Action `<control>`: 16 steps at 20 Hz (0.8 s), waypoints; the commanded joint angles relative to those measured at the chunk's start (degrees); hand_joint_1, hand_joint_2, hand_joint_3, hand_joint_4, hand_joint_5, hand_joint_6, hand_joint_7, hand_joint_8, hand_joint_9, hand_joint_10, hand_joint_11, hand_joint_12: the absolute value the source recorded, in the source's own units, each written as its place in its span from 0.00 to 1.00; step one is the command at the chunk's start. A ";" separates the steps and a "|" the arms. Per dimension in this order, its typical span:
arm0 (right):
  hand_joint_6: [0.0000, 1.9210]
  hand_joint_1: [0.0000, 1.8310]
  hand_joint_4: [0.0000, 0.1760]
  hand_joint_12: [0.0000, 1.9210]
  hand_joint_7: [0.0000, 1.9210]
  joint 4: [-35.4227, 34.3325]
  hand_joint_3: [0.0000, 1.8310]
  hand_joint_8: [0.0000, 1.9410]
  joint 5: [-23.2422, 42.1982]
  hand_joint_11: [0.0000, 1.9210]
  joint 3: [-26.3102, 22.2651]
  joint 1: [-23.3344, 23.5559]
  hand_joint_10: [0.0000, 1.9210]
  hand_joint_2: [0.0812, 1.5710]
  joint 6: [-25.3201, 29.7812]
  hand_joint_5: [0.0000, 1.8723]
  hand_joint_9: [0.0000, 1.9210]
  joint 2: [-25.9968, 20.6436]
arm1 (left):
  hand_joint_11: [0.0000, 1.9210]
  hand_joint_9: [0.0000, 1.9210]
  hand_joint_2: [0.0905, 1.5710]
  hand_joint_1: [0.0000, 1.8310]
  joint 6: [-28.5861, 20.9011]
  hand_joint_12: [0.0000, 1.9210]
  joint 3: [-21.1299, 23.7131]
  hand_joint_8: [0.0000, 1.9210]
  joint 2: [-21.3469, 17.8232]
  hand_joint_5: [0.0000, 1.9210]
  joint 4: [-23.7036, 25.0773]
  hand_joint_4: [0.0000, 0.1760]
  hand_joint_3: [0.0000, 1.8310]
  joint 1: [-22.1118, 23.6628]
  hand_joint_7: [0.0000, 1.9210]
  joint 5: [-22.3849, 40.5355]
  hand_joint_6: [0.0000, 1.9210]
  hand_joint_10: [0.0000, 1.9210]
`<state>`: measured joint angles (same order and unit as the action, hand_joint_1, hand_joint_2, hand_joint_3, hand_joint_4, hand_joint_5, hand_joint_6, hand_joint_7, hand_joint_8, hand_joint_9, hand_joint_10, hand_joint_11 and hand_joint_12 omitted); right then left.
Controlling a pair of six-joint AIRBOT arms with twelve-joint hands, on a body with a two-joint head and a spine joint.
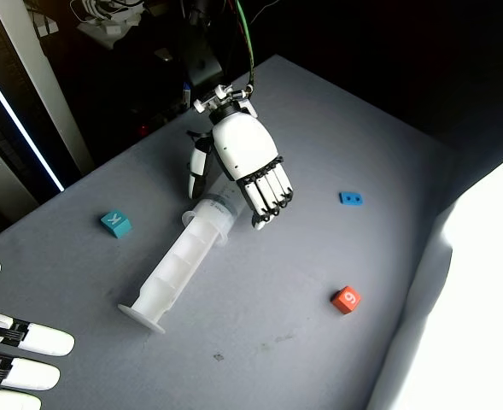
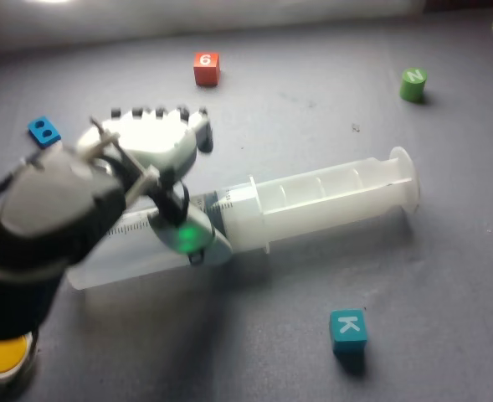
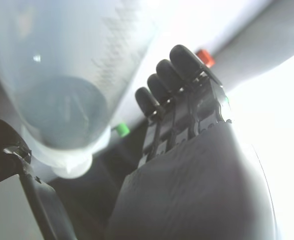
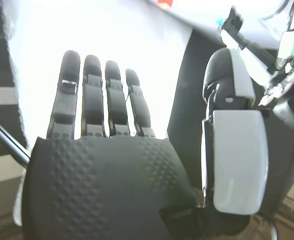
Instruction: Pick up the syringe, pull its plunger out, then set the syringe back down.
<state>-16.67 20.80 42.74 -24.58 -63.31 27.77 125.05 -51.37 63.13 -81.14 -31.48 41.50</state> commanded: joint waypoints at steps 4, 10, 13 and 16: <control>0.00 0.40 0.00 0.38 0.13 0.32 0.00 0.00 7.31 0.00 -0.23 0.50 0.01 0.63 -0.11 0.11 0.13 -0.31 | 0.00 0.00 0.46 0.49 8.40 0.66 1.89 0.54 -3.88 0.01 -0.94 0.00 0.00 6.66 0.00 -1.30 0.42 0.62; 0.00 0.33 0.00 0.36 0.12 0.62 0.00 0.00 7.32 0.00 -0.25 0.47 0.00 0.66 -0.11 0.10 0.13 -0.31 | 0.00 0.00 0.44 0.51 11.71 0.60 7.80 0.51 -8.10 0.02 -4.59 0.00 0.00 11.49 0.00 -3.71 0.38 0.57; 0.00 0.32 0.00 0.35 0.12 0.75 0.01 0.00 7.32 0.00 -0.25 0.47 0.00 0.67 -0.11 0.10 0.13 -0.31 | 0.00 0.00 0.45 0.52 11.71 0.64 9.89 0.51 -8.98 0.03 -4.48 0.00 0.00 12.26 0.01 -4.59 0.38 0.58; 1.00 0.30 0.00 1.00 0.24 0.96 0.00 1.00 7.32 0.35 -0.28 0.47 1.00 0.65 -0.11 0.15 0.29 -0.30 | 0.55 0.57 0.72 0.18 11.72 1.00 10.39 1.00 -9.04 0.53 -3.91 0.00 0.01 12.57 0.60 -7.36 1.00 1.00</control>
<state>-15.84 21.28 42.46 -24.58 -63.33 27.83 136.73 -41.28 54.39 -88.44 -19.86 34.13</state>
